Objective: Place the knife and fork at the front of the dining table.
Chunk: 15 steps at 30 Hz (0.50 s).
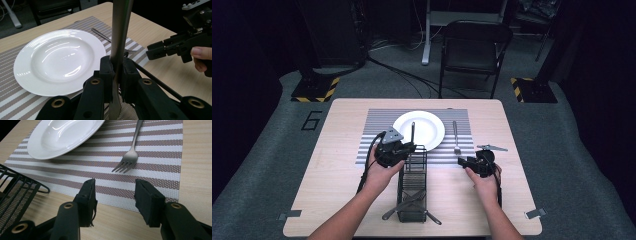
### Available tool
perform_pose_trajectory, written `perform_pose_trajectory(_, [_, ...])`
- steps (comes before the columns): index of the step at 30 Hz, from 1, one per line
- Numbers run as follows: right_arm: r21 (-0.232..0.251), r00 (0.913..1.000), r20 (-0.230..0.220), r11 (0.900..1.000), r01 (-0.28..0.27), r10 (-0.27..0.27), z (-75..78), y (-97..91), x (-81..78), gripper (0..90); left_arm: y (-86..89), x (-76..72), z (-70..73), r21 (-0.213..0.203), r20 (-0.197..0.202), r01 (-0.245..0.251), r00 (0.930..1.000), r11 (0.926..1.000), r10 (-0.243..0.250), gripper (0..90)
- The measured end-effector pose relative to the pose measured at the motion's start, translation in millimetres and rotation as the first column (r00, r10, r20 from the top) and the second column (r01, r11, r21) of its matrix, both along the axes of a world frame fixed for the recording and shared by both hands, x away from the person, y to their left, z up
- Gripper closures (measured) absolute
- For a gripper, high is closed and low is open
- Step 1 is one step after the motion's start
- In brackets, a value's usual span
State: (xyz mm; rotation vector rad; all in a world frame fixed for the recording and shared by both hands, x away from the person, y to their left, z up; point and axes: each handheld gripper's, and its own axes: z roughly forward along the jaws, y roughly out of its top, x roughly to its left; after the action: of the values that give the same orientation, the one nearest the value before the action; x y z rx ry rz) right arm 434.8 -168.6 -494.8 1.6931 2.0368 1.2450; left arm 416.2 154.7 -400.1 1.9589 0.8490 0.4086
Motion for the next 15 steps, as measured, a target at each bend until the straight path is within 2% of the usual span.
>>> perform_pose_trajectory(6, [0.005, 1.0000, -0.004, 1.0000, 0.004, -0.004, -0.7, -0.8, 0.2, 51.1, 1.5, -0.9, 8.4, -0.011, 0.020, 0.001, 0.9998, 0.9999, -0.001, 81.5])
perform_pose_trajectory(15, [0.003, 1.0000, -0.010, 1.0000, 0.001, -0.001, -0.9, 1.4, -0.5, 51.3, 2.6, -3.6, 33.9, -0.033, 0.040, 0.016, 0.9991, 0.9993, -0.014, 81.6])
